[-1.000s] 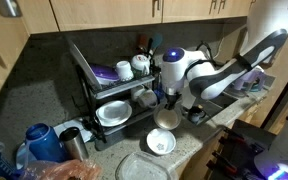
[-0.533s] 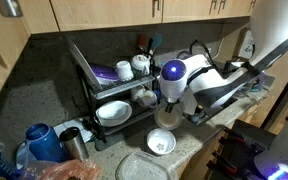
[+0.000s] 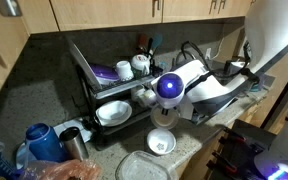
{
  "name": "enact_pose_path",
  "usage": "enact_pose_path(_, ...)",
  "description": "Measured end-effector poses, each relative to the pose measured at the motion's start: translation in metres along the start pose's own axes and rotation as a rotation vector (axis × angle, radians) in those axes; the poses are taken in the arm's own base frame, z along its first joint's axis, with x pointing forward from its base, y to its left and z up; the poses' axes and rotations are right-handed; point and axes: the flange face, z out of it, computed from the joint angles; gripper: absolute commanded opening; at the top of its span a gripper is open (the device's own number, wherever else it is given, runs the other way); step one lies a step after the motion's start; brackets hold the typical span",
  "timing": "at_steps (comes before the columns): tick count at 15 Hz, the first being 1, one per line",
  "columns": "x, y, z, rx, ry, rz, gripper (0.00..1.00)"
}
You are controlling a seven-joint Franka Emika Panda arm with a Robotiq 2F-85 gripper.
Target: Pour the contents in the clear bowl into the white bowl
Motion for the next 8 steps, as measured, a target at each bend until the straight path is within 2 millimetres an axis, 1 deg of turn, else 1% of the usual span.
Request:
enact_pose_path(5,0.003,-0.021,0.002,-0.081,0.036,-0.013,0.01)
enact_pose_path(8,0.005,-0.029,0.004,-0.136,0.058,-0.01,0.01)
